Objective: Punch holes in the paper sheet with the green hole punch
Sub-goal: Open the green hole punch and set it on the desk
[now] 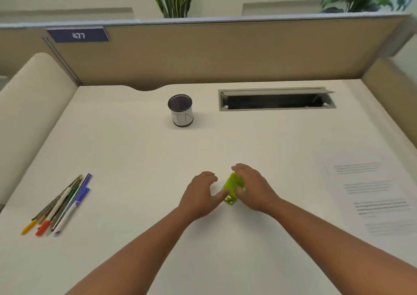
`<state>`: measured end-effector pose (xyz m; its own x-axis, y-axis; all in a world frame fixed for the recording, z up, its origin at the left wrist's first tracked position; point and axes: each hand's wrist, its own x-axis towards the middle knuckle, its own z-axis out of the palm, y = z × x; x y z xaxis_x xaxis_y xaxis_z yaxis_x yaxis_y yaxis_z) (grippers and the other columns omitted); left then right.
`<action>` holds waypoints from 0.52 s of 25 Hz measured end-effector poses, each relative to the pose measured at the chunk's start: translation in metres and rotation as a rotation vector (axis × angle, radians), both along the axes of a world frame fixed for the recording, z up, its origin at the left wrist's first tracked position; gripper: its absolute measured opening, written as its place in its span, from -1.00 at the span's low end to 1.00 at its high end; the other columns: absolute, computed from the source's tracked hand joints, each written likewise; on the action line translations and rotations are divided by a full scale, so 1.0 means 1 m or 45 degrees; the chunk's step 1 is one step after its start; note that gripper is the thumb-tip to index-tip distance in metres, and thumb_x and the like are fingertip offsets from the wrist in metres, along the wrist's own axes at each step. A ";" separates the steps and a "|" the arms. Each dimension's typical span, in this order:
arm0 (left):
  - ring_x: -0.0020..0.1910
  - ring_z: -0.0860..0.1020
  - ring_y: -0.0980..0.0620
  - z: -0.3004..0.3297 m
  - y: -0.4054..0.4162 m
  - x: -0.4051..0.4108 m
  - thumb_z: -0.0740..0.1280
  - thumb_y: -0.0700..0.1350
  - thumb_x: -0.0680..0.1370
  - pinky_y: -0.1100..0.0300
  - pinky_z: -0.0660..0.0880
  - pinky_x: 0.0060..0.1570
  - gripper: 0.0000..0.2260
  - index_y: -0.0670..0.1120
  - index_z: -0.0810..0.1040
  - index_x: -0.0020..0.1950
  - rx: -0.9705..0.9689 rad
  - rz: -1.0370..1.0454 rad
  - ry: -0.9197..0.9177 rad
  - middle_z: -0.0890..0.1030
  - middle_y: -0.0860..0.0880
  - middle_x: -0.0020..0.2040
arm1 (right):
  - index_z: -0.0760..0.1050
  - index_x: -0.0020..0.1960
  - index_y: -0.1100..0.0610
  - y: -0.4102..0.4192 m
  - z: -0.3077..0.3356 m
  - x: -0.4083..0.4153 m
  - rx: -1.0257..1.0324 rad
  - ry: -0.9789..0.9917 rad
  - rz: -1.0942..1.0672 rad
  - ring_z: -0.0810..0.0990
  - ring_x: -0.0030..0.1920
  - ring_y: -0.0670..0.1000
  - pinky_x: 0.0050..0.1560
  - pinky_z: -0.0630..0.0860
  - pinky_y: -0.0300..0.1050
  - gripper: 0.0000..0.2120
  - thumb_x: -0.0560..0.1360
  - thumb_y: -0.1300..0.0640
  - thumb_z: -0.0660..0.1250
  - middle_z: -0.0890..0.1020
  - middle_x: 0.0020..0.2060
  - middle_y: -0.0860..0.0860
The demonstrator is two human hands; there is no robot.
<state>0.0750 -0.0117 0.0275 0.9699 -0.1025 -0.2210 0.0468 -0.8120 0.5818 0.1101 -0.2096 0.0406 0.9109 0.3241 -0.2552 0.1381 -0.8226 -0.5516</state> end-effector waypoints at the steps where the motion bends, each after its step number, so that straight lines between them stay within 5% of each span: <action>1: 0.35 0.46 0.05 -0.003 -0.008 0.000 0.40 0.28 0.49 0.20 0.37 0.30 -0.45 -0.05 0.56 0.33 -0.043 0.042 0.036 0.51 0.05 0.36 | 0.28 0.56 0.07 -0.008 -0.003 -0.002 0.026 0.040 0.001 0.26 0.54 0.04 0.52 0.23 -0.04 -0.36 0.50 0.21 0.31 0.29 0.57 0.01; 4: 0.10 0.54 0.06 -0.010 -0.027 0.003 0.46 0.25 0.44 0.14 0.49 0.09 -0.59 -0.04 0.63 0.09 -0.088 0.151 0.075 0.60 0.06 0.08 | 0.20 0.59 0.09 -0.022 -0.015 -0.005 0.051 0.125 0.017 0.26 0.54 0.05 0.51 0.19 -0.14 -0.31 0.50 0.22 0.34 0.28 0.57 0.04; 7: -0.06 0.57 0.02 -0.013 -0.037 0.005 0.50 0.13 0.44 0.09 0.53 -0.06 -0.72 -0.06 0.63 -0.05 -0.137 0.282 0.115 0.61 0.03 -0.09 | 0.19 0.60 0.09 -0.027 -0.025 -0.004 0.050 0.138 0.025 0.27 0.53 0.09 0.51 0.23 -0.03 -0.29 0.50 0.20 0.34 0.31 0.55 0.04; 13: -0.27 0.63 0.06 -0.006 -0.033 0.033 0.54 -0.08 0.36 0.08 0.59 -0.20 -0.87 -0.05 0.64 -0.17 -0.465 0.415 0.279 0.69 -0.01 -0.22 | 0.43 0.43 0.12 -0.025 -0.027 0.015 0.186 -0.020 -0.030 0.48 0.33 0.08 0.35 0.41 -0.05 -0.46 0.46 0.20 0.43 0.51 0.34 0.05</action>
